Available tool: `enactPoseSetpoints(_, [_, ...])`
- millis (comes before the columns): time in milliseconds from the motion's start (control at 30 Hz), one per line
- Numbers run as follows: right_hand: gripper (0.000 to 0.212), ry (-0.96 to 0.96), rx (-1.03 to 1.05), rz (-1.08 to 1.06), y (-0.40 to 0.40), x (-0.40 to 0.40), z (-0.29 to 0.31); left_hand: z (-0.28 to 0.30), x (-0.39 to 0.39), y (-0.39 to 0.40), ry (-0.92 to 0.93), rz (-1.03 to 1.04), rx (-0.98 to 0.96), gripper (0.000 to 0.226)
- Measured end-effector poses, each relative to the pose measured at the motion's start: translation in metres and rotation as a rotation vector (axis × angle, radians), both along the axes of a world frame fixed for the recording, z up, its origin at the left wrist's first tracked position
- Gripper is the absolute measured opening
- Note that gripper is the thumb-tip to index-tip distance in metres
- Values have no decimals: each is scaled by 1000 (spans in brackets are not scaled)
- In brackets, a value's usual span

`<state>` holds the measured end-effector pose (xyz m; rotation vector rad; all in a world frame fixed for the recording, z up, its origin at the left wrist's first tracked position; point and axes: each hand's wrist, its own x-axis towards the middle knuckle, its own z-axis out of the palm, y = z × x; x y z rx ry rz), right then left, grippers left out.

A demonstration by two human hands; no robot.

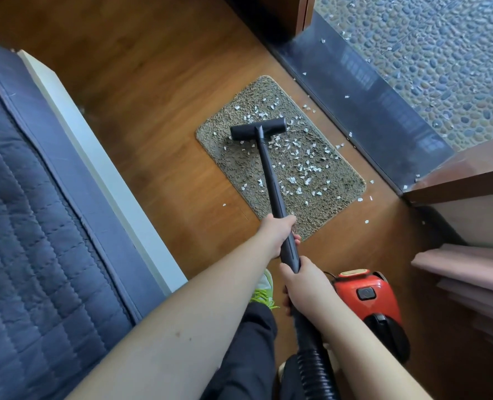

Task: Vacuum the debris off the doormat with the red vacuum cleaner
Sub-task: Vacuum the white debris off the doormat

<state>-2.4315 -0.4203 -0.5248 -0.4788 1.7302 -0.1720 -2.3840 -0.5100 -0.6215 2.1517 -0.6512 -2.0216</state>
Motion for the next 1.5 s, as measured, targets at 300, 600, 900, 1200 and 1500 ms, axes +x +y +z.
enactPoseSetpoints(300, [19, -60, -40, -57, -48, 0, -12, -5, 1, -49, 29, 12, -7, 33])
enactPoseSetpoints(600, [33, -2, -10, 31, -28, -4, -4, -4, 0, -29, 12, 29, 5, 36])
enactPoseSetpoints(900, [16, -34, 43, 45, 22, -11, 23, -2, -3, 33, 17, 66, 56, 35])
enactPoseSetpoints(1200, [17, -37, 31, 15, -3, 2, 20, 0, 7, 4, -1, 35, 0, 34])
enactPoseSetpoints(1500, [25, -37, -21, 11, -61, 12, 1, 1, 17, -58, 2, 60, -10, 29])
